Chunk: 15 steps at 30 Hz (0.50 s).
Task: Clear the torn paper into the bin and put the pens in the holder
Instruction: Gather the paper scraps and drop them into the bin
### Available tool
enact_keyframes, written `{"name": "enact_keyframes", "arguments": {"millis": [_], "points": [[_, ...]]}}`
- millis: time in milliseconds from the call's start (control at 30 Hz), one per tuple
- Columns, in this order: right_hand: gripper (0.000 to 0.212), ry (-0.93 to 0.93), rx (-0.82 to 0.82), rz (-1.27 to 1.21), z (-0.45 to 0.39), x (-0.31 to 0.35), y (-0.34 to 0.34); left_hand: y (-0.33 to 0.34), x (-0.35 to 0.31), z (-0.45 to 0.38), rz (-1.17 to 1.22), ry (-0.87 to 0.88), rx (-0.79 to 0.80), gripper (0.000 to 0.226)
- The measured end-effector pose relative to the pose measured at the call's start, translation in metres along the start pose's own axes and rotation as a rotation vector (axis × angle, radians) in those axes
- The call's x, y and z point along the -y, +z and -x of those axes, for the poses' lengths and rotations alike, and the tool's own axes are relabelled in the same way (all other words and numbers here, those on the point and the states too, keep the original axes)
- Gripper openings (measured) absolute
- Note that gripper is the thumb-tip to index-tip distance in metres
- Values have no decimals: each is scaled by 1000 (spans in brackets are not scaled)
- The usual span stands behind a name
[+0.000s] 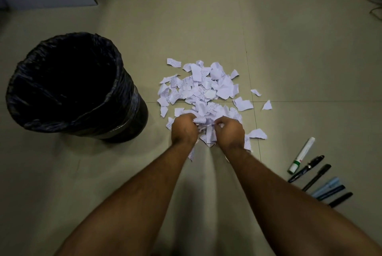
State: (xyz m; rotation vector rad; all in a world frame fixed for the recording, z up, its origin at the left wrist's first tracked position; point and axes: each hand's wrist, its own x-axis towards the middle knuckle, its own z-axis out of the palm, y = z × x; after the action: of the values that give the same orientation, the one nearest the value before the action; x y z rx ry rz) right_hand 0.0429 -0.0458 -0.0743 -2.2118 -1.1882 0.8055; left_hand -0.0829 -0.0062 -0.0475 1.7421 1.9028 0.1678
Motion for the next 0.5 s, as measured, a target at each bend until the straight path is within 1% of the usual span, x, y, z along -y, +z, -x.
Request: {"name": "enact_keyframes", "arguments": {"millis": [67, 133, 233, 367, 433, 500], "points": [[13, 106, -52, -92, 0, 5, -5, -8, 1, 1, 80, -35, -56, 22], [12, 152, -67, -126, -1, 13, -11, -16, 0, 1, 139, -48, -85, 23], [13, 167, -72, -189, 0, 33, -23, -31, -7, 4, 206, -62, -116, 17], [12, 124, -86, -345, 8, 68, -45, -67, -26, 13, 281, -46, -199, 16], [9, 101, -90, -430, 11, 92, -54, -89, -34, 16, 319, -51, -255, 15], [4, 82, -67, -534, 17, 121, -63, -119, -40, 24, 407, -76, -322, 13]]}}
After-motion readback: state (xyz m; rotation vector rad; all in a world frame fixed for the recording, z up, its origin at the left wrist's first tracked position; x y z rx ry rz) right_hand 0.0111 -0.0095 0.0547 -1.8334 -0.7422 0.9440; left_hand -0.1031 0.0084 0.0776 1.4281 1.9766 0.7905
